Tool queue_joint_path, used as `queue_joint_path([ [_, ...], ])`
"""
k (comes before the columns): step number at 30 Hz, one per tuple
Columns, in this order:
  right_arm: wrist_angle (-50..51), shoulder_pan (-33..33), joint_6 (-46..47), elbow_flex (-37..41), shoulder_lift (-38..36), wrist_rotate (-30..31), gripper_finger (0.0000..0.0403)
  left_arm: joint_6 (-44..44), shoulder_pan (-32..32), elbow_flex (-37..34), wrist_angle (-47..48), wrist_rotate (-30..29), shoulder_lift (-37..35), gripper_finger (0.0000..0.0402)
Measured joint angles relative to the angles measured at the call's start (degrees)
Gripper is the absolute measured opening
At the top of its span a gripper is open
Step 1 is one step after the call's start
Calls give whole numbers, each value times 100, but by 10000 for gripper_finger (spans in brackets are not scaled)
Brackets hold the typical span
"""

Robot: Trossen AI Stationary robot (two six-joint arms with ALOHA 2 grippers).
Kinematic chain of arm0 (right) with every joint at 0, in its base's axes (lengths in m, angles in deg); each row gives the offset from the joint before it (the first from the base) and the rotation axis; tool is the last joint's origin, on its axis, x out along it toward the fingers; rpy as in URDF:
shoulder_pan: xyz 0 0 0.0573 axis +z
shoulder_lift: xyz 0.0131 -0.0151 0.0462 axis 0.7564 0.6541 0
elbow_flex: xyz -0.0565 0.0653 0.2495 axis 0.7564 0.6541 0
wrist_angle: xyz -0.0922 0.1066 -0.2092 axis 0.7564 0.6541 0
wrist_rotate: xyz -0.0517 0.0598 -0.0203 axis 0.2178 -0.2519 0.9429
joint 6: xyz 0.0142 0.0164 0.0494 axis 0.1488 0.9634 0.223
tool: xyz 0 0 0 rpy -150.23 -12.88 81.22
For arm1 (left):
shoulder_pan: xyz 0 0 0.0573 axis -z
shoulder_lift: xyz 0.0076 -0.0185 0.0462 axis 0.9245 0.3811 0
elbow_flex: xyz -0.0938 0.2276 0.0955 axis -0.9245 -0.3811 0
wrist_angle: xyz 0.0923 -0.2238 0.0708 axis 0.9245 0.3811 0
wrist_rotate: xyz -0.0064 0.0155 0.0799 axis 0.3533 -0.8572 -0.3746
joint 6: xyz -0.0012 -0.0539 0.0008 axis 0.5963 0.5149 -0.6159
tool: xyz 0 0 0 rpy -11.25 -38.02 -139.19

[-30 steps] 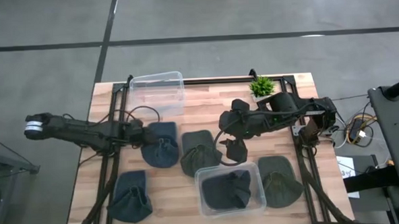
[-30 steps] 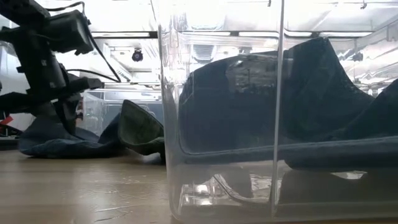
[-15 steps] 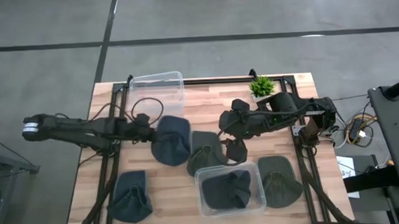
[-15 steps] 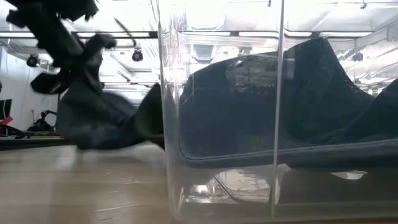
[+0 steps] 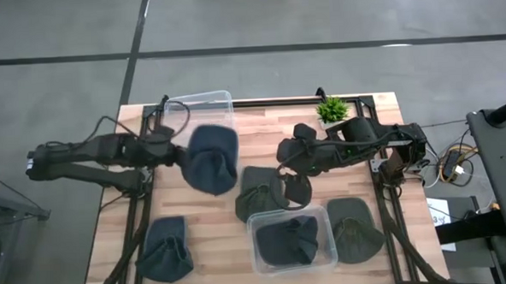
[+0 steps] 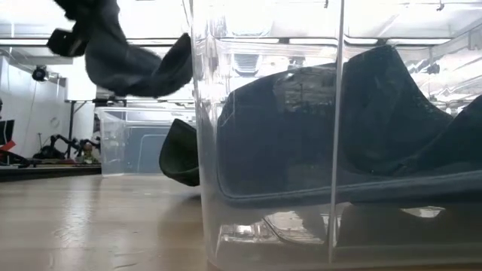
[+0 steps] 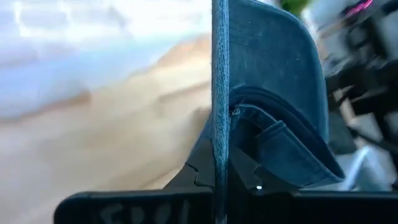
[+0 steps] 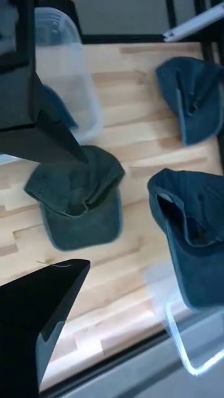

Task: Pick & Place hat
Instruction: Put the top blue cap into the bottom transparent bin

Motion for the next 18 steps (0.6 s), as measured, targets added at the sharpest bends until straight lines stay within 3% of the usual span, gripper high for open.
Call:
queue_joint_path([
  [11, -640, 4, 151, 4, -143, 949, 249, -468, 2, 739, -1300, -775, -217, 6],
  [18, -869, 2, 626, 4, -278, 2073, 247, -1169, 2, 790, -2994, -1008, -301, 6],
])
